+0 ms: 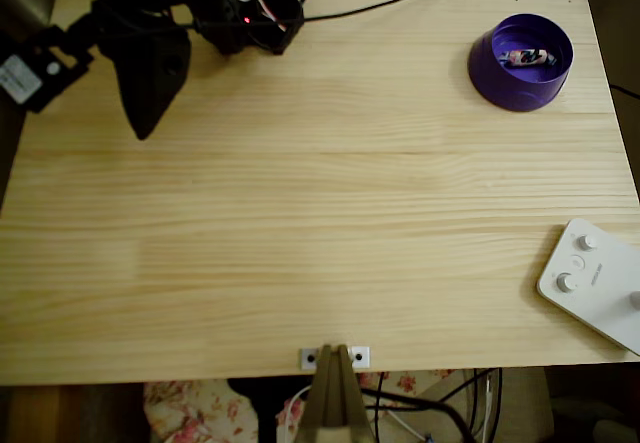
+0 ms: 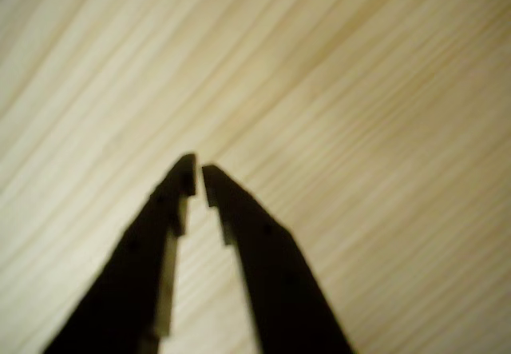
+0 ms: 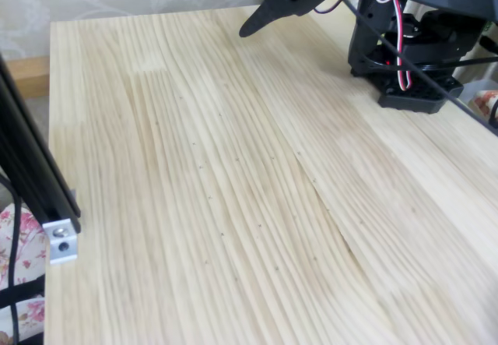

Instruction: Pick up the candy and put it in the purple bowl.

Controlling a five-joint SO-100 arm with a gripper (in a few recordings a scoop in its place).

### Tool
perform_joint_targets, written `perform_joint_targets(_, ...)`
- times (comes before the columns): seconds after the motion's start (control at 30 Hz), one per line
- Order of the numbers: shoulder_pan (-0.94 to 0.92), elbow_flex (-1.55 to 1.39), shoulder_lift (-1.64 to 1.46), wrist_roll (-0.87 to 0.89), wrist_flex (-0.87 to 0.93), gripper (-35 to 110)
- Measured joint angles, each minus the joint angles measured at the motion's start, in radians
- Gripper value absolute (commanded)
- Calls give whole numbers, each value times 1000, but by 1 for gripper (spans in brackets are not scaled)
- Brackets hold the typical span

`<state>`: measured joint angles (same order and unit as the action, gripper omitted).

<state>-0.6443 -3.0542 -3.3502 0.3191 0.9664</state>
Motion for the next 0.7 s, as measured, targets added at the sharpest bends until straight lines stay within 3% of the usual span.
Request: perform_joint_targets(0.7,0,0,0,-11,17,0)
